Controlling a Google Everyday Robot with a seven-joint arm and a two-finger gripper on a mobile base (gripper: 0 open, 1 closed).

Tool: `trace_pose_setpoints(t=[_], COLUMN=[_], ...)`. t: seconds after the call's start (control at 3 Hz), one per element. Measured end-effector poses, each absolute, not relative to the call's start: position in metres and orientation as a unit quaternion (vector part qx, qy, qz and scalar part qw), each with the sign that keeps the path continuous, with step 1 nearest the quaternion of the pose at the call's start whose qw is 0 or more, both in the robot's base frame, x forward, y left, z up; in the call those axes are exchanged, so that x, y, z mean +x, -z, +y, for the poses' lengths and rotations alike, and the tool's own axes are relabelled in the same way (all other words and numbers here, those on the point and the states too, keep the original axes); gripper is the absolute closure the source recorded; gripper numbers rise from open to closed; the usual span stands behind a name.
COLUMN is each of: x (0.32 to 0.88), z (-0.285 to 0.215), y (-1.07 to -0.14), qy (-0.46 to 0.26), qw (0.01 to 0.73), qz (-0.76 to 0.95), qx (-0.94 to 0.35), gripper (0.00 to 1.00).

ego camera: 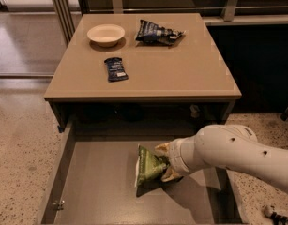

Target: Place green jalapeno chip bag into top drawer

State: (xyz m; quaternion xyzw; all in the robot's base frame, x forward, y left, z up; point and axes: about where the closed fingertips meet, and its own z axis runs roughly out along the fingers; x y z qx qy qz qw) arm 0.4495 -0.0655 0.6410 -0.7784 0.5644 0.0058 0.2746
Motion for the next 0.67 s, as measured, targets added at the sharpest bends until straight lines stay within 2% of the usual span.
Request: trace_pose_setpoints(t=[0.33,0.67], x=[0.4495,0.4495], z=[-0.0655,-0.0656], y=[-0.6412,-0.6413], qy=[-0.006,-0.006], qw=[0.275,0.275], qz=[0.564,0.564], qx=[-0.778,-0.778], gripper=[0.00,0.00])
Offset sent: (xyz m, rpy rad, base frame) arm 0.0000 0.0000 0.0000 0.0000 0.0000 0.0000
